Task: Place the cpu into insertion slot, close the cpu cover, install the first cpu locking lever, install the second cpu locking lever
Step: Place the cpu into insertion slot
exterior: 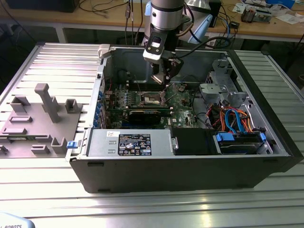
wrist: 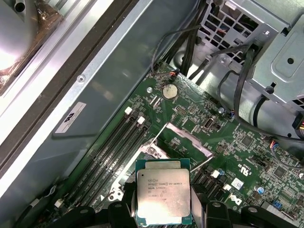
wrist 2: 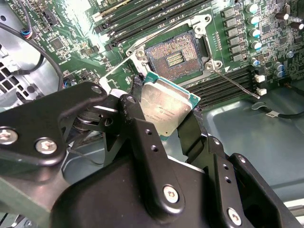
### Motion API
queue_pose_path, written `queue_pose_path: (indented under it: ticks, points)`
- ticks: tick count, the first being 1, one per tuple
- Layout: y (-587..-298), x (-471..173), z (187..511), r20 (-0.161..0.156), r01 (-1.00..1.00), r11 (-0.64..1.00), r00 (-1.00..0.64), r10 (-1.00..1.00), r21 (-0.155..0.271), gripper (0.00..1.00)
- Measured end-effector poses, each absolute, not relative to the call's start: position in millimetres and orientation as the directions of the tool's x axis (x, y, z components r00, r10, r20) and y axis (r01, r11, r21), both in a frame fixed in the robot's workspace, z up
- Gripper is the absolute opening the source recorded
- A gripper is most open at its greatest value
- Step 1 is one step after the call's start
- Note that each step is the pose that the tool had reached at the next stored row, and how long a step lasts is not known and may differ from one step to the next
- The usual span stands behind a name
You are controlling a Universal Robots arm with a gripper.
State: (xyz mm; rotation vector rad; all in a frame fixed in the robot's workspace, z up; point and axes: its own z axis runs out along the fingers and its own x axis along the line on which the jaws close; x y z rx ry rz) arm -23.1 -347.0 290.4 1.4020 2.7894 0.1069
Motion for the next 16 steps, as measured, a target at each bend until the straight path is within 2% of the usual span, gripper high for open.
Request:
queue_pose_path:
  ticks: [16]
  points:
    - [-347.0, -23.1, 290.3, 0.015, 0.816, 0.575, -0.577, 0.817, 0.069, 0.54]
